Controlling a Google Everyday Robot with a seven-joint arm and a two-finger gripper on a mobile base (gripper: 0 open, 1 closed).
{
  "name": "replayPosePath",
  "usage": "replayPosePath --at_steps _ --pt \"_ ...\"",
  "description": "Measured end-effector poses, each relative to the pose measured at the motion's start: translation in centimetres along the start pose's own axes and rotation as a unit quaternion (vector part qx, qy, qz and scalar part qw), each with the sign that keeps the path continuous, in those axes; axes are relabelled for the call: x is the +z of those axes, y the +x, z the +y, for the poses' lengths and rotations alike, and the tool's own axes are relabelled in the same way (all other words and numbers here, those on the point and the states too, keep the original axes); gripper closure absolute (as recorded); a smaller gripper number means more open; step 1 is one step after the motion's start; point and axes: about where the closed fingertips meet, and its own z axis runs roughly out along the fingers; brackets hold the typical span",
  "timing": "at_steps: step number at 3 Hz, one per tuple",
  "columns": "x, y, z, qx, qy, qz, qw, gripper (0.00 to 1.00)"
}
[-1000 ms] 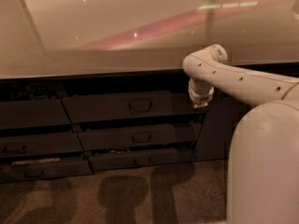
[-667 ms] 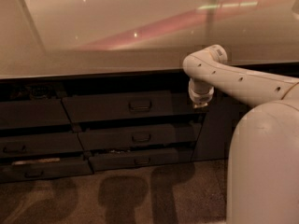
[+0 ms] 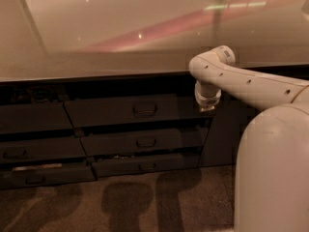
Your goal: Open top drawer
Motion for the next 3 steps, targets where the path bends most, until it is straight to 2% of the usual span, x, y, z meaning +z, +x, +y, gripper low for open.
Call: replayPosePath --at_steps 1,2,3 --pt "0.1 0.0 0.2 -0.001 0.000 0.001 1.0000 1.00" --pt "-1.1 0.6 0.2 0.008 0.019 0.004 0.9998 1.00" --pt "-1.6 0.7 0.2 0.008 0.019 0.004 0.9998 1.00"
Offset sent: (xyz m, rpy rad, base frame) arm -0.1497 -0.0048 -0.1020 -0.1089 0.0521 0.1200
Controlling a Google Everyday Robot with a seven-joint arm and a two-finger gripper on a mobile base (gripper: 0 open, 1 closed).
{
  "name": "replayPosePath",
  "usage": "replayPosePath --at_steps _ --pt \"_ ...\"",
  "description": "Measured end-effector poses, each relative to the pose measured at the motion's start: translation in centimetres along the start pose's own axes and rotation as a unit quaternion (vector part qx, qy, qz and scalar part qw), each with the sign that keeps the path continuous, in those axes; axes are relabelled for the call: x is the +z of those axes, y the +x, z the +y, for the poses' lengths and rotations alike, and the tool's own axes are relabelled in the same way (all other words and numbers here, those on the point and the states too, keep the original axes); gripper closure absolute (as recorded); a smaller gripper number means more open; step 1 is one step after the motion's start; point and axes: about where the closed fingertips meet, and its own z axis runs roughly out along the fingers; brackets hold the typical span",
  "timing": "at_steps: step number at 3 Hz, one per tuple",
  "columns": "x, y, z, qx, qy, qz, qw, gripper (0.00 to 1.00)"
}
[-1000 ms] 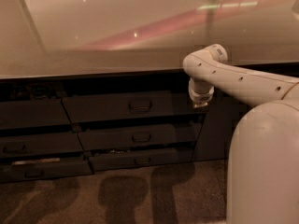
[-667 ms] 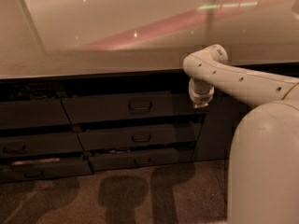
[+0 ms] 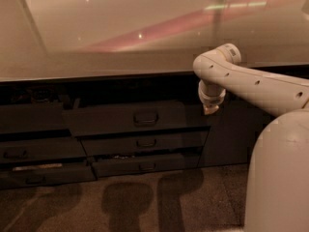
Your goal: Open top drawer
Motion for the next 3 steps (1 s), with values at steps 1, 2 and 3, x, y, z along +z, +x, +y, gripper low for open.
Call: replayPosePath --at_steps 1,2,3 --pt "-0.22 0.03 -0.04 0.000 0.000 0.000 1.0000 1.00" --pt "-0.17 0.01 0.47 -0.002 -0.001 0.002 1.0000 1.00" --pt "-0.95 0.62 0.59 0.006 0.016 0.005 0.9998 1.00"
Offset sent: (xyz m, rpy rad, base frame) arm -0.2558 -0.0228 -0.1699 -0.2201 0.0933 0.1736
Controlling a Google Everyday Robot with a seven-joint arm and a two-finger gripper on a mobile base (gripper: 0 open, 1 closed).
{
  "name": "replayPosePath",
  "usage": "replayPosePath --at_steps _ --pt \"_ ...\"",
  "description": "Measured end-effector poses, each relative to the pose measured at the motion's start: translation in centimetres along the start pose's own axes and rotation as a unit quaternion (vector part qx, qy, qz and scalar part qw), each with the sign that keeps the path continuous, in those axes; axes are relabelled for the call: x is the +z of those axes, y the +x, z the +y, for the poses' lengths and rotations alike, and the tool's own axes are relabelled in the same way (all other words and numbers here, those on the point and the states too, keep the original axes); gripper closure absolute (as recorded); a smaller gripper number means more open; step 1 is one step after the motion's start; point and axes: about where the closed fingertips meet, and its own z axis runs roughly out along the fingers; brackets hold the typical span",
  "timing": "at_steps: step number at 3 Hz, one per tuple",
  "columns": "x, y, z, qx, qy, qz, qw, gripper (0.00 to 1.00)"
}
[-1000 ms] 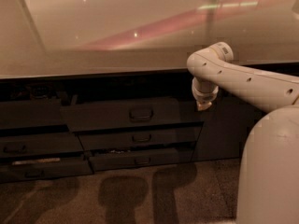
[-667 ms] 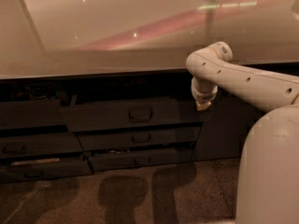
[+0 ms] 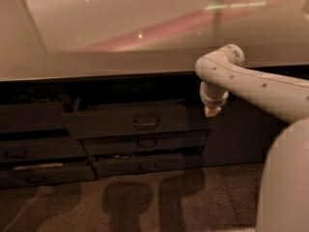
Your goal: Open top drawer
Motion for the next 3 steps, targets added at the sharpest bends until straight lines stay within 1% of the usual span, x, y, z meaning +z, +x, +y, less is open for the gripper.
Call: replayPosePath --at_steps 2,3 --pt "0.26 0.01 1.32 -0.006 -0.004 0.005 1.0000 1.00" --pt "-0.40 0.36 1.38 0.000 0.012 0.008 0.9999 1.00"
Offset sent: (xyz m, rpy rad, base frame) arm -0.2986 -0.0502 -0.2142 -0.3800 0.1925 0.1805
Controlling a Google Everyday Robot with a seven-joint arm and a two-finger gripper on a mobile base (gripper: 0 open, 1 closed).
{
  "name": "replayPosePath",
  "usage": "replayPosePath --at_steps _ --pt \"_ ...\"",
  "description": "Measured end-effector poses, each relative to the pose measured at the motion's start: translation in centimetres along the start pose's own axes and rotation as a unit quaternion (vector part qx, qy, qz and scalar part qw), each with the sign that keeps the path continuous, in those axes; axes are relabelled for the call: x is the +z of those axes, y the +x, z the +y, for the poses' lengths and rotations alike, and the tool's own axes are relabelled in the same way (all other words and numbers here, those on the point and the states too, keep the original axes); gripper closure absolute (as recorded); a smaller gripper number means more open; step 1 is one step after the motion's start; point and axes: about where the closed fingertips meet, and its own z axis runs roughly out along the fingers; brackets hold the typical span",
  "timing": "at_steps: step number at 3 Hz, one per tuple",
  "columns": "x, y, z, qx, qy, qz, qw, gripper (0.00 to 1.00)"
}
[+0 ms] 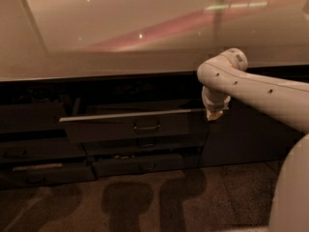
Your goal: Open top drawer
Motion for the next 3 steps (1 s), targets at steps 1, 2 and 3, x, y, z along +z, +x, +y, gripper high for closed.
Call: replayPosePath --at_steps 1,2,3 --pt "0.0 0.0 0.2 -0.001 0.000 0.001 1.0000 1.00" --pt "0.2 -0.1 1.1 -0.005 -0.003 0.005 1.0000 1.00" --pt "0.2 -0.1 1.3 -0.006 -0.003 0.005 1.0000 1.00"
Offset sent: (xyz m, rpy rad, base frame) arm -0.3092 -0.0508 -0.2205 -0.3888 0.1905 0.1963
